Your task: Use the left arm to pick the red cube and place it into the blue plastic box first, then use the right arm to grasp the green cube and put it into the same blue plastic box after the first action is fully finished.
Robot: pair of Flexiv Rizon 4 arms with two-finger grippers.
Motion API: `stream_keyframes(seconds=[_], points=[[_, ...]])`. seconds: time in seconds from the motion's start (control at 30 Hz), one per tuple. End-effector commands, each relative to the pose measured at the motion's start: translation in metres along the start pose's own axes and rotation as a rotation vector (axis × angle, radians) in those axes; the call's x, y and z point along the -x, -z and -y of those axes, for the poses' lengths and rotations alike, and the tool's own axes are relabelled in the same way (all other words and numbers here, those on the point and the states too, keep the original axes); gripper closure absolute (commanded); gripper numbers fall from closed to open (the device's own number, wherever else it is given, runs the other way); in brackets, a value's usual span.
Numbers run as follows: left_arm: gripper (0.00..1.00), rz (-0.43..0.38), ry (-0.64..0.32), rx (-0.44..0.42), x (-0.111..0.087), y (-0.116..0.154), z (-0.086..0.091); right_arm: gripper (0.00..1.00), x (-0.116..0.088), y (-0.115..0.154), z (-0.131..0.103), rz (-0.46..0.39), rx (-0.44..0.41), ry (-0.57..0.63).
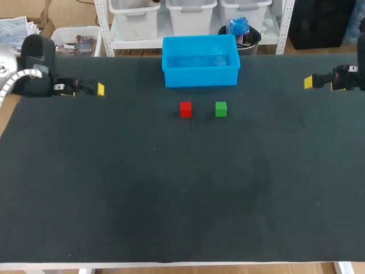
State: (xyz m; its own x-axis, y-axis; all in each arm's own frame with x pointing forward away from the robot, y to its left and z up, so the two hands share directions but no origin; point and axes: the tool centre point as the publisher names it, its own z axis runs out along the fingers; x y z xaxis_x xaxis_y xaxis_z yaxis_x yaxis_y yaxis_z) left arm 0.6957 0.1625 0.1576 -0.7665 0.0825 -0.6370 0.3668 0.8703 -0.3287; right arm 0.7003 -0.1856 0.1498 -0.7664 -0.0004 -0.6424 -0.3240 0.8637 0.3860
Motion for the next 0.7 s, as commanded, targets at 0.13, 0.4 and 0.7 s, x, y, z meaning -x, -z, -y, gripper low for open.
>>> stream_keyframes(seconds=[0.13,0.4,0.7], points=[[0.00,-0.139,-0.014,0.188,0.032,-0.026,0.043,0.00,0.000,0.000,0.000,0.000,-0.001,0.000],[0.00,-0.138,0.024,0.187,0.035,-0.027,0.048,0.00,0.000,0.000,0.000,0.000,-0.001,0.000],[0.00,-0.138,0.024,0.187,0.035,-0.027,0.048,0.00,0.000,0.000,0.000,0.000,-0.001,0.000]])
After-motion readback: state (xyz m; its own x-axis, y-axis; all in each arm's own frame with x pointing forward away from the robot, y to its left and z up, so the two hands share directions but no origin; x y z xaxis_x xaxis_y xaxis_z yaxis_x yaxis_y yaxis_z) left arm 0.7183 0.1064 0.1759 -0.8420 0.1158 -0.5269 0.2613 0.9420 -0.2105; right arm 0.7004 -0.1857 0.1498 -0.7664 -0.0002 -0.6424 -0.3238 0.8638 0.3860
